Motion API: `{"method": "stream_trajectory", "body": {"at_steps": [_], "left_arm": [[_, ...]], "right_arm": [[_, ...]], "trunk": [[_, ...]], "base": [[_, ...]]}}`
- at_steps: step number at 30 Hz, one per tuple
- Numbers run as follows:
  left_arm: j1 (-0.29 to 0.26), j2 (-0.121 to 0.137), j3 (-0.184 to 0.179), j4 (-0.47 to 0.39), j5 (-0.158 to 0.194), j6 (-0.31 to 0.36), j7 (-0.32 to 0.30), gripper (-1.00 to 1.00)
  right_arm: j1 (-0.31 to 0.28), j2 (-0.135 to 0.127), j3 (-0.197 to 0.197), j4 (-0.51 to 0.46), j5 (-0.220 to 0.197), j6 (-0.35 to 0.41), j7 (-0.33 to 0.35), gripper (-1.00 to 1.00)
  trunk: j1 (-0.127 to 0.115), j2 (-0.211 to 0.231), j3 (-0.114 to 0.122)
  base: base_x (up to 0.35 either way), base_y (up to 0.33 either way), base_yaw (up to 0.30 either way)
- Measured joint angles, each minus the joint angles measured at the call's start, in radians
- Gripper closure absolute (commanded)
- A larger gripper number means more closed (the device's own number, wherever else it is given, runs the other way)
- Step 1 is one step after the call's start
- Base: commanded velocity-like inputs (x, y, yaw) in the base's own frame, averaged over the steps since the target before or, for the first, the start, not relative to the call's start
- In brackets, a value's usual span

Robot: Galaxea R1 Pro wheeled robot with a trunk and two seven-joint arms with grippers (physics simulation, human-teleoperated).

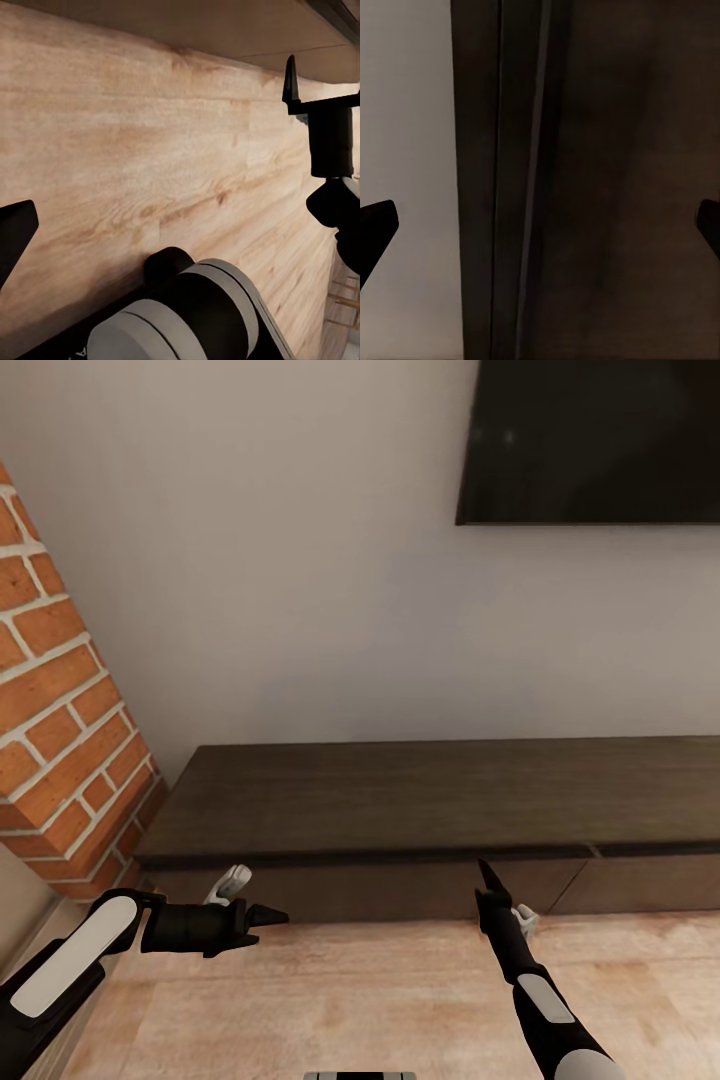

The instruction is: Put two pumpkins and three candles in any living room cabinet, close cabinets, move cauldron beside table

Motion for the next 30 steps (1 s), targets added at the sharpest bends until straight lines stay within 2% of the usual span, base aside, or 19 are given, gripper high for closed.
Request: {"method": "stream_trajectory", "body": {"at_steps": [30], "left_arm": [[0.0,0.0,0.0,0.0,0.002,-0.002,0.0,-1.0]], "right_arm": [[0.0,0.0,0.001,0.0,0.001,0.002,0.0,-1.0]], "trunk": [[0.0,0.0,0.0]], "base": [[0.056,0.0,0.0]]}}
